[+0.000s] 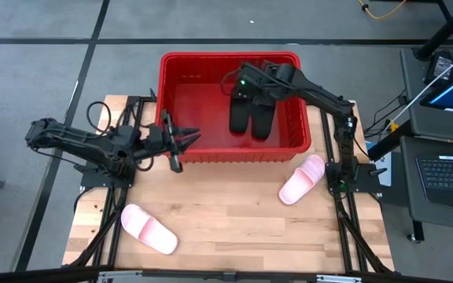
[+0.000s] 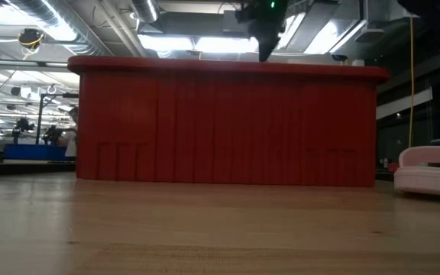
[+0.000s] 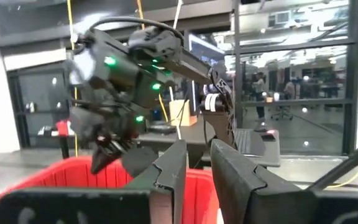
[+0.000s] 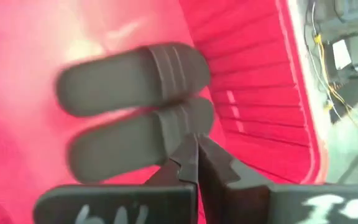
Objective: Pick and place slides into bin
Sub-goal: Put the right pink slide into the red bin
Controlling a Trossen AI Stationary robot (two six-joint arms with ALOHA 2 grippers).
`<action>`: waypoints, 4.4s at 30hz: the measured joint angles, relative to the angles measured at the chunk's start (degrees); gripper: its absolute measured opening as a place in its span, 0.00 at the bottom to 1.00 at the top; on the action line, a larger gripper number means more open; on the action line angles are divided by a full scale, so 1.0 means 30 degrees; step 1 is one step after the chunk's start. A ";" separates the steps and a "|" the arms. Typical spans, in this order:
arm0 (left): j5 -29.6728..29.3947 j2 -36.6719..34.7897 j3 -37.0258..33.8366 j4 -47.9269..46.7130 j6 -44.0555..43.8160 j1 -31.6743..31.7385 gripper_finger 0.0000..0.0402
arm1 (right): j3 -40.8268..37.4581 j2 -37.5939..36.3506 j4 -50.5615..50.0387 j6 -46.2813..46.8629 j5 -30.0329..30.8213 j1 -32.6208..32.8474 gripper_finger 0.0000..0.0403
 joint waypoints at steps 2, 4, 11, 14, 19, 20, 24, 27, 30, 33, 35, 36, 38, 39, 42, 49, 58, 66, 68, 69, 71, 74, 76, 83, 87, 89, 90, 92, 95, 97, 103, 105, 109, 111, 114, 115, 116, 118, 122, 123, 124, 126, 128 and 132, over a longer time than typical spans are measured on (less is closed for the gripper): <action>-0.0060 -0.0469 0.0000 -0.0321 0.0757 -0.0439 0.16 | -0.0176 -0.0479 -0.0005 0.0768 -0.0017 0.0553 0.01; -0.0080 -0.0995 0.0000 -0.1158 0.1283 -0.0824 0.15 | -0.0236 -0.0773 0.0164 0.1866 0.0014 0.1121 0.01; -0.0131 -0.2637 0.0000 -0.5398 0.0733 -0.1990 0.02 | -0.0252 -0.1129 0.0990 0.4623 0.0070 0.3468 0.00; -0.0138 -0.3014 0.0000 -0.6220 0.0528 -0.2541 0.01 | -0.0257 -0.1118 0.1920 0.5683 0.0420 0.4562 0.00; -0.0124 -0.3579 0.0000 -0.7480 0.0624 -0.3736 0.00 | -0.0257 -0.1188 0.3310 0.7209 0.0774 0.6817 0.00; -0.0124 -0.3699 0.0000 -0.7707 0.0740 -0.4011 0.00 | -0.0257 -0.1223 0.3306 0.7693 0.0909 0.7303 0.00; 0.0038 -0.4110 0.0000 -0.8442 0.0843 -0.5056 0.00 | -0.0452 -0.1253 0.3360 1.0117 0.2461 0.9482 0.00; 0.0615 -0.4232 0.0000 -0.9082 0.0817 -0.5770 0.00 | -0.1268 -0.1258 0.3515 1.2212 0.4370 1.1247 0.00; 0.1079 -0.4239 0.0000 -0.9538 0.0661 -0.6437 0.01 | -0.2411 -0.1285 0.4047 1.4073 0.4794 1.2709 0.00; 0.1079 -0.4203 0.0000 -0.9857 0.0639 -0.7057 0.00 | -0.3858 -0.1219 0.5231 1.5223 0.4881 1.3832 0.00; 0.1086 -0.4203 0.0000 -0.9842 0.0517 -0.7423 0.00 | -0.4435 -0.1201 0.6041 1.5741 0.4891 1.4505 0.00; 0.1086 -0.4203 0.0000 -0.9828 0.0316 -0.7581 0.00 | -0.4738 -0.1242 0.6656 1.6003 0.4912 1.4805 0.00; 0.1093 -0.4203 0.0000 -0.9813 -0.0779 -0.7903 0.01 | -0.5219 -0.1264 0.7673 1.6127 0.4924 1.5350 0.01; 0.1093 -0.4203 0.0000 -0.9784 -0.1445 -0.8066 0.01 | -0.5356 -0.1237 0.8043 1.6089 0.4902 1.5593 0.01; 0.1093 -0.4060 0.0000 -0.9753 -0.2566 -0.8501 0.00 | -0.5502 -0.1267 0.8255 1.6284 0.5357 1.6141 0.00; 0.0437 -0.2745 0.0000 -0.9054 -0.2639 -0.9019 0.00 | -0.5634 -0.1300 0.3514 2.0870 0.6908 1.7456 0.01; 0.0359 -0.1139 0.0000 -0.6734 -0.2102 -0.8445 0.00 | -0.5641 -0.1300 -0.1978 2.6862 0.5845 1.9332 0.00; 0.0357 -0.0418 0.0000 -0.3841 -0.1263 -0.7773 0.01 | -0.6554 -0.1431 -0.1803 2.8856 0.5104 2.0324 0.00; 0.0365 -0.0300 0.0000 -0.3580 -0.1284 -0.7650 0.00 | -0.7295 -0.1438 -0.1054 2.9598 0.5079 2.0381 0.00; 0.0365 -0.0241 0.0000 -0.3526 -0.1292 -0.7589 0.00 | -0.7809 -0.1438 -0.0354 2.9629 0.5110 2.0366 0.00; 0.0365 -0.0084 0.0000 -0.3550 -0.1292 -0.7469 0.01 | -0.8989 -0.1438 0.1053 2.9628 0.5469 2.0353 0.00; 0.0379 0.0147 0.0000 -0.3477 -0.1292 -0.7196 0.01 | -1.0615 -0.1438 0.2379 3.0775 0.6023 2.0351 0.00; 0.0372 0.0251 0.0000 -0.3485 -0.1306 -0.7025 0.01 | -1.1602 -0.1506 0.3012 3.1810 0.6025 2.0444 0.00; 0.1247 0.0358 0.0000 -0.3405 -0.1324 -0.6446 0.01 | -1.4848 -0.3964 0.4815 3.2246 0.5904 2.1109 0.00; 0.1348 0.0358 0.0000 -0.3172 -0.1363 -0.6189 0.00 | -1.6945 -0.6389 0.5004 3.2213 0.5700 2.1547 0.00; 0.1363 0.0358 0.0000 -0.3198 -0.1372 -0.6060 0.00 | -1.8162 -0.7738 0.5310 3.2288 0.4979 2.1677 0.00; 0.1355 0.0358 0.0000 -0.3184 -0.1378 -0.6046 0.01 | -1.8792 -0.8368 0.5460 3.2443 0.4457 2.1700 0.00; 0.1342 0.0358 0.0000 -0.3194 -0.1372 -0.5983 0.01 | -2.0076 -0.9576 0.5720 3.2697 0.3658 2.1700 0.00; 0.1348 0.0358 0.0000 -0.3191 -0.1503 -0.5849 0.01 | -2.1850 -1.0949 0.5715 3.3442 0.3581 2.1698 0.01; 0.1341 0.0358 0.0000 -0.3198 -0.1947 -0.5717 0.01 | -2.2893 -1.1643 0.5812 3.3760 0.3529 2.1678 0.02; 0.1326 0.0358 0.0000 -0.3206 -0.2822 -0.5412 0.01 | -2.4957 -1.2759 0.5798 3.5187 0.1602 2.1678 0.04; 0.1326 0.0358 0.0000 -0.3213 -0.2822 -0.5405 0.02 | -2.5473 -1.2914 0.5601 3.5758 0.1216 2.1678 0.04; 0.1322 0.0358 0.0000 -0.3213 -0.2822 -0.5412 0.02 | -2.6298 -1.2943 0.4139 3.7837 0.1107 2.1678 0.04; 0.1319 0.0358 0.0000 -0.3213 -0.2822 -0.5412 0.01 | -2.6593 -1.2950 0.3126 3.9150 0.0417 2.1678 0.04; 0.1312 0.0358 0.0000 -0.3226 -0.2829 -0.5412 0.01 | -2.6896 -1.2950 0.1775 4.0221 -0.1695 2.1693 0.04; 0.1312 0.0358 0.0000 -0.3256 -0.2836 -0.5412 0.01 | -2.6967 -1.2950 0.1550 4.0409 -0.2270 2.1693 0.04; 0.1312 0.0358 0.0000 -0.3300 -0.2832 -0.5412 0.01 | -2.7015 -1.2950 0.1542 4.0609 -0.2502 2.1693 0.04; 0.1312 0.0358 0.0000 -0.3358 -0.2827 -0.5412 0.02 | -2.7090 -1.2945 0.1886 4.0766 -0.2570 2.1693 0.05; 0.1304 0.0358 0.0000 -0.3395 -0.2815 -0.5412 0.02 | -2.7097 -1.2943 0.2745 4.0828 -0.2485 2.1685 0.11; 0.1291 0.0358 0.0000 -0.3395 -0.2815 -0.5406 0.02 | -2.7097 -1.2943 0.2724 4.0835 -0.2485 2.1685 0.13; 0.1290 0.0358 0.0000 -0.3395 -0.2799 -0.5365 0.02 | -2.7097 -1.2936 0.2709 4.0835 -0.2485 2.1685 0.16; 0.1276 0.0358 0.0000 -0.3388 -0.2661 -0.5288 0.01 | -2.7097 -1.2929 0.2547 4.0835 -0.2485 2.1685 0.21; 0.1268 0.0358 0.0000 -0.3383 -0.2661 -0.5198 0.01 | -2.7097 -1.2928 0.2212 4.0835 -0.2482 2.1685 0.26; 0.1269 0.0358 0.0000 -0.3380 -0.2661 -0.4914 0.02 | -2.7439 -1.2921 0.2169 4.0835 -0.2465 2.1678 0.33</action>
